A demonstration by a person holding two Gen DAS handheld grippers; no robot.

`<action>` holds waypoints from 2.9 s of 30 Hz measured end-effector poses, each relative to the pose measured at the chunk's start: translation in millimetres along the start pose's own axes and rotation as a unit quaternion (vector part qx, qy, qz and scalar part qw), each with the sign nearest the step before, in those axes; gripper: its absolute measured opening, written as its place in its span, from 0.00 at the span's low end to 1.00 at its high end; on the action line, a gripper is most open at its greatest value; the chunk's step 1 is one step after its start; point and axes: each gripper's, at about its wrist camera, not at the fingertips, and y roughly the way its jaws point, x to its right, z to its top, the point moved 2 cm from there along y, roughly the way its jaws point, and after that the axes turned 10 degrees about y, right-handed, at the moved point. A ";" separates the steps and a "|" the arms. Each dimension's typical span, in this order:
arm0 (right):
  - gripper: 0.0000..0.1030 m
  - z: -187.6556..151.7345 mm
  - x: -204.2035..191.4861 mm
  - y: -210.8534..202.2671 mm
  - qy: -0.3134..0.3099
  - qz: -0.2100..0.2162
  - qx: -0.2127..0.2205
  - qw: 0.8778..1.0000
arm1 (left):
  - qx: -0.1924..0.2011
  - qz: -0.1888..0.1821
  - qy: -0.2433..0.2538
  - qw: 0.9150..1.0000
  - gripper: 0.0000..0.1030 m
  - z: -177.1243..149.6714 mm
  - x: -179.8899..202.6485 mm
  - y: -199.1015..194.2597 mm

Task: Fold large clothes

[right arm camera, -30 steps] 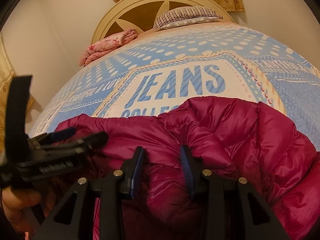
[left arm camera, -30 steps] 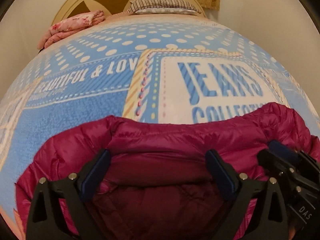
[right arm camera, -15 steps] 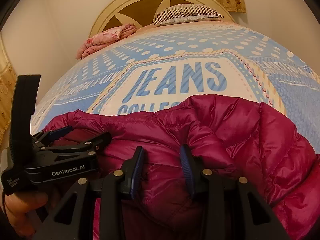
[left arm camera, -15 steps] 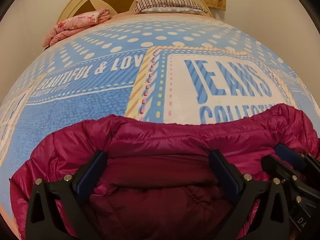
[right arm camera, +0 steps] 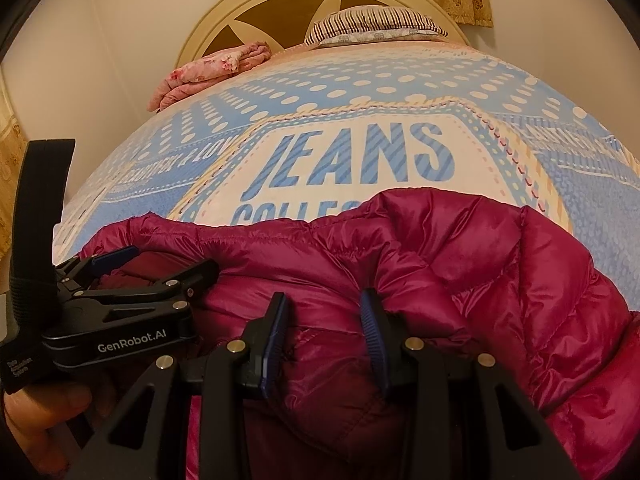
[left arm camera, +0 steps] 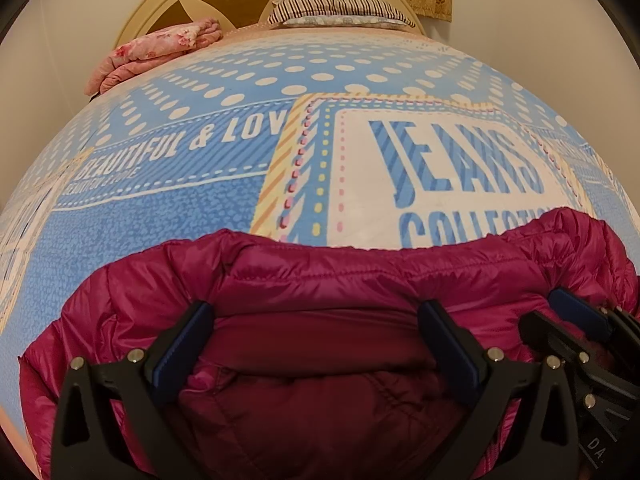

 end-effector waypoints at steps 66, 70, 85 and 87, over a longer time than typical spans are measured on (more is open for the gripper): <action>0.54 -327.9 140.0 -341.5 0.086 0.017 -0.029 0.996 | 0.049 -0.077 -0.030 0.995 1.00 -377.1 -37.8 -277.8; 0.54 -340.9 131.2 -342.2 0.073 0.026 -0.032 0.996 | 0.058 -0.071 -0.033 0.995 1.00 -386.9 -30.8 -275.8; 0.07 -351.8 119.0 -352.2 0.115 0.126 -0.033 0.985 | 0.097 -0.145 -0.020 0.985 0.08 -403.0 -27.7 -311.5; 0.06 -351.1 120.6 -357.1 0.122 0.137 -0.032 0.982 | 0.104 -0.161 -0.022 0.981 0.07 -403.2 -27.0 -320.2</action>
